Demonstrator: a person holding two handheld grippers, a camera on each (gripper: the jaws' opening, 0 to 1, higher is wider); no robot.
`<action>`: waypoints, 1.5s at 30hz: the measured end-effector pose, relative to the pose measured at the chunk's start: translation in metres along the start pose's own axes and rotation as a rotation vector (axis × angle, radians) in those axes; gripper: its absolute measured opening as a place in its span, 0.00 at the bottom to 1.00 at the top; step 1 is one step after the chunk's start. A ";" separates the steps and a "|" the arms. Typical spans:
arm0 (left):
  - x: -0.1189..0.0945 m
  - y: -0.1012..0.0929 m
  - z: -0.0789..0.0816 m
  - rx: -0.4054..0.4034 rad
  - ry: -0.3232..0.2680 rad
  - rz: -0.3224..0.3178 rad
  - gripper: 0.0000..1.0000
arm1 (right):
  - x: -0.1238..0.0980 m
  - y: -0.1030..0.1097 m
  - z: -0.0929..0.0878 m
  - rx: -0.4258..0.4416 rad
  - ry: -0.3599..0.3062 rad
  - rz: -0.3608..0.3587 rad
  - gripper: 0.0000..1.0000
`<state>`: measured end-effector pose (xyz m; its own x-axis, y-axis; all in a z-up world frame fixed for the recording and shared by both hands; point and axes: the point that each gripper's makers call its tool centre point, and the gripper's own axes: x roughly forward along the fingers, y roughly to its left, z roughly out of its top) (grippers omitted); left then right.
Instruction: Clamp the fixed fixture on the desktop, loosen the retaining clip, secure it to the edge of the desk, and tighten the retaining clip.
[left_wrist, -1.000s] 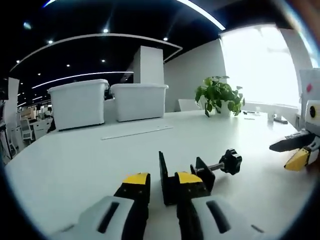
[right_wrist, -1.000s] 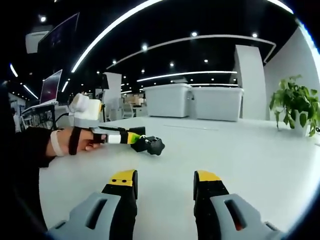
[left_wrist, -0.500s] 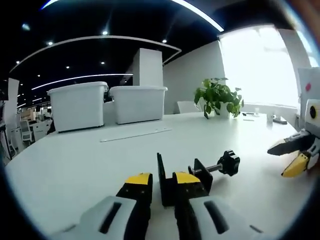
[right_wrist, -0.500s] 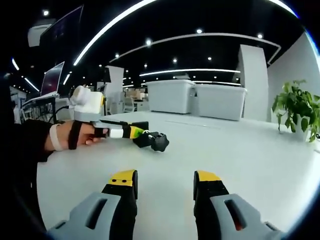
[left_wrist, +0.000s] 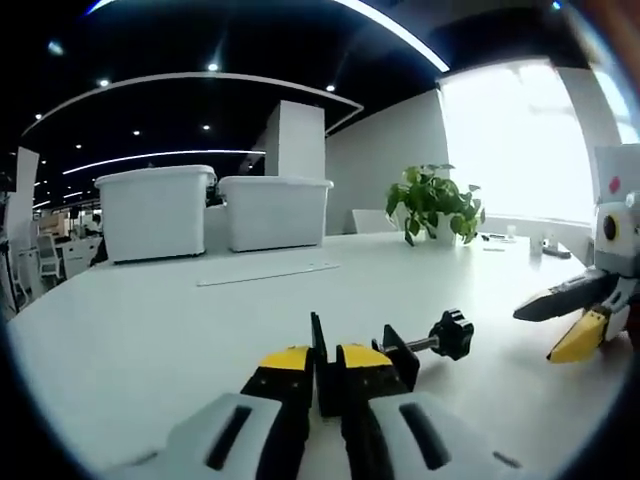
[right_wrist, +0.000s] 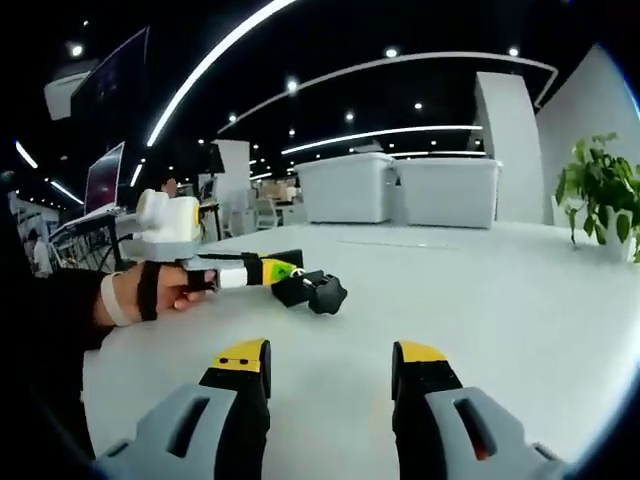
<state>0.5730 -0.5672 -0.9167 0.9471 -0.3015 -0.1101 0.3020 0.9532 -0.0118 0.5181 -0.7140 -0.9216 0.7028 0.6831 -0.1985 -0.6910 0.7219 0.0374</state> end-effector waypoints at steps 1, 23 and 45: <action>0.000 0.000 0.000 -0.004 -0.002 0.001 0.09 | 0.004 0.004 0.001 0.008 0.000 0.025 0.49; 0.000 0.004 -0.001 -0.015 0.002 0.013 0.06 | 0.072 0.008 0.016 0.143 -0.007 0.217 0.48; 0.000 0.004 -0.002 -0.007 0.003 0.013 0.06 | 0.084 0.011 0.009 0.175 0.041 0.218 0.37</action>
<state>0.5738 -0.5636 -0.9184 0.9505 -0.2894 -0.1131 0.2893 0.9571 -0.0176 0.5710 -0.6484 -0.9291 0.5311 0.8217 -0.2067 -0.7829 0.5692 0.2511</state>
